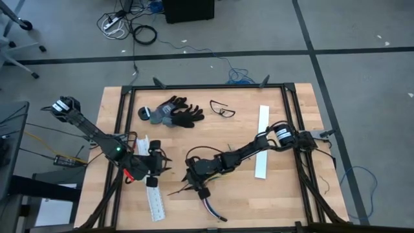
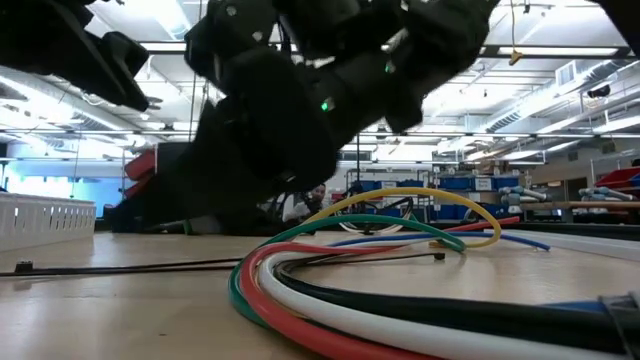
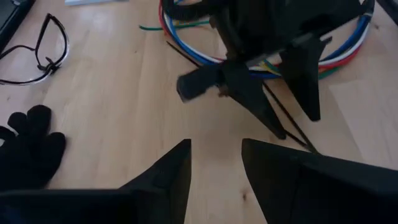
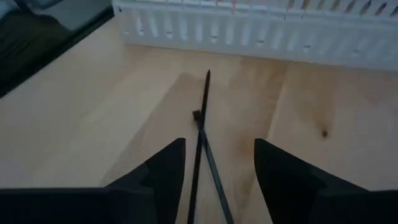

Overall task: Ziptie cables
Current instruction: Insert the top black zip tie pointed tail end through the slot to form a loop

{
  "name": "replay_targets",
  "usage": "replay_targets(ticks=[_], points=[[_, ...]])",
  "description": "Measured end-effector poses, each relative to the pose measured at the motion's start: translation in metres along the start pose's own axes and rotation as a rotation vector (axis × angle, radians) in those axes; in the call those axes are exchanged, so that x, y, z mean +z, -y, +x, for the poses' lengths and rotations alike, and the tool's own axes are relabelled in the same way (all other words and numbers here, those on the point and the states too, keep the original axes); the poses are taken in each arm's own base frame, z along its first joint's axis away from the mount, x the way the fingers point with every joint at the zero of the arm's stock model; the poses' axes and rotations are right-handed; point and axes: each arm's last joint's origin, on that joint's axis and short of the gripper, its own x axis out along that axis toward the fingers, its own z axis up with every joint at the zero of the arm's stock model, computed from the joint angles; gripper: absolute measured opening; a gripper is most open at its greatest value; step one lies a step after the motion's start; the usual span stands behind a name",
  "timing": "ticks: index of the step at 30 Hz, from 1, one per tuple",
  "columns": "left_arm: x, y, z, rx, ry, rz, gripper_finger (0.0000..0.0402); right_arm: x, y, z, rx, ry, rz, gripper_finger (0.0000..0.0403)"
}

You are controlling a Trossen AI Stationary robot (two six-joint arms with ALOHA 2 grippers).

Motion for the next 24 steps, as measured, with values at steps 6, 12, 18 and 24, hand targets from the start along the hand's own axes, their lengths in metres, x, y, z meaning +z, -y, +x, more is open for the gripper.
replay_targets(ticks=[6, 12, 18, 24], points=[[-0.001, 0.0, 0.001, 0.007, -0.011, 0.012, 0.0137, -0.005, -0.003, 0.028, 0.061, 0.034, -0.001, 0.0163], [-0.001, 0.0, 0.001, 0.011, -0.004, 0.02, 0.0137, -0.007, -0.011, 0.056, 0.108, -0.062, -0.028, 0.0152], [-0.001, 0.0, 0.001, 0.013, -0.005, 0.02, 0.0137, -0.003, -0.014, 0.055, 0.027, -0.162, -0.023, 0.0111], [-0.001, 0.0, 0.001, 0.013, -0.003, 0.02, 0.0137, 0.003, -0.011, 0.046, 0.009, -0.211, -0.009, 0.0081]])
